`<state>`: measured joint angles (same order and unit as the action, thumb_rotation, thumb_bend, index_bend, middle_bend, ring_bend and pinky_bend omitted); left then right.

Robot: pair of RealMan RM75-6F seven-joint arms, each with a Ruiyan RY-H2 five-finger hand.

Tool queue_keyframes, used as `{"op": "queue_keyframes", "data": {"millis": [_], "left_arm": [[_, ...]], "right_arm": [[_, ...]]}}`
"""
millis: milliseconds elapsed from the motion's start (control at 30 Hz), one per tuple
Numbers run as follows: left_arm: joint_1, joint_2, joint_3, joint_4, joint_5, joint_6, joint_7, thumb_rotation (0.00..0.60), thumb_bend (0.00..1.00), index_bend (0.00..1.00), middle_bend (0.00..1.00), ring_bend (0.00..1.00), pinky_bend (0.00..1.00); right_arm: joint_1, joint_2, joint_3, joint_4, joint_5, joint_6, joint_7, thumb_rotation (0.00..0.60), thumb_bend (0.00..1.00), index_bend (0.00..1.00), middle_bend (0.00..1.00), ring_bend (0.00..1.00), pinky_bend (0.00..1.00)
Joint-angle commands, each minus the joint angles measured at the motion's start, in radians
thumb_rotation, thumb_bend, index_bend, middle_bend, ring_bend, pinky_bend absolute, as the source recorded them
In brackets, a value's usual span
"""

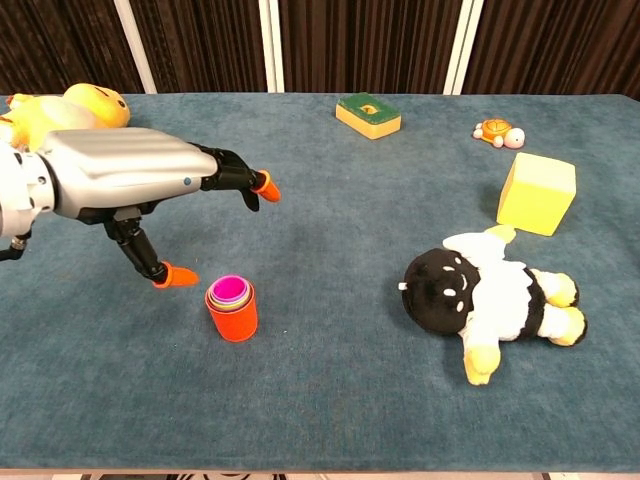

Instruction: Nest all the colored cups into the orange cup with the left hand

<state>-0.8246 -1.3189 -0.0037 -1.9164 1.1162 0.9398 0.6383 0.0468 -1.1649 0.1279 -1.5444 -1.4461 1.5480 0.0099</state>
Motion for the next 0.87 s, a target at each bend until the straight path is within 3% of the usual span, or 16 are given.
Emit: {"op": "queue_keyframes", "data": {"millis": [33, 133, 300, 467, 700, 867], "left_arm": [[0.012, 0.021, -0.006, -0.017, 0.002, 0.026, -0.011, 0.600, 0.22, 0.12, 0.17, 0.01, 0.09], [0.054, 0.046, -0.002, -0.026, 0.051, 0.114, -0.014, 0.600, 0.22, 0.12, 0.17, 0.01, 0.09], [0.243, 0.066, 0.073, 0.019, 0.219, 0.438, 0.006, 0.600, 0.22, 0.12, 0.15, 0.01, 0.08], [0.432, 0.061, 0.119, 0.127, 0.247, 0.675, -0.141, 0.600, 0.22, 0.11, 0.13, 0.01, 0.08], [0.573, 0.042, 0.117, 0.324, 0.194, 0.758, -0.373, 0.600, 0.22, 0.06, 0.10, 0.00, 0.05], [0.595, 0.052, 0.093, 0.345, 0.204, 0.757, -0.412, 0.600, 0.22, 0.04, 0.09, 0.00, 0.04]], "right_arm": [[0.000, 0.000, -0.001, 0.000, -0.001, 0.000, 0.000, 0.600, 0.37, 0.07, 0.05, 0.07, 0.04], [0.000, 0.000, -0.001, 0.000, -0.001, 0.000, 0.001, 0.600, 0.37, 0.07, 0.05, 0.07, 0.04], [-0.001, 0.000, -0.002, 0.000, -0.003, 0.001, -0.001, 0.600, 0.37, 0.07, 0.05, 0.07, 0.04], [0.002, -0.003, -0.006, -0.003, -0.010, -0.002, -0.008, 0.600, 0.37, 0.07, 0.05, 0.07, 0.04], [0.005, -0.010, -0.009, -0.002, -0.013, -0.007, -0.018, 0.600, 0.37, 0.07, 0.05, 0.07, 0.04], [0.006, -0.010, -0.010, -0.002, -0.016, -0.007, -0.020, 0.600, 0.37, 0.07, 0.05, 0.07, 0.04]]}}
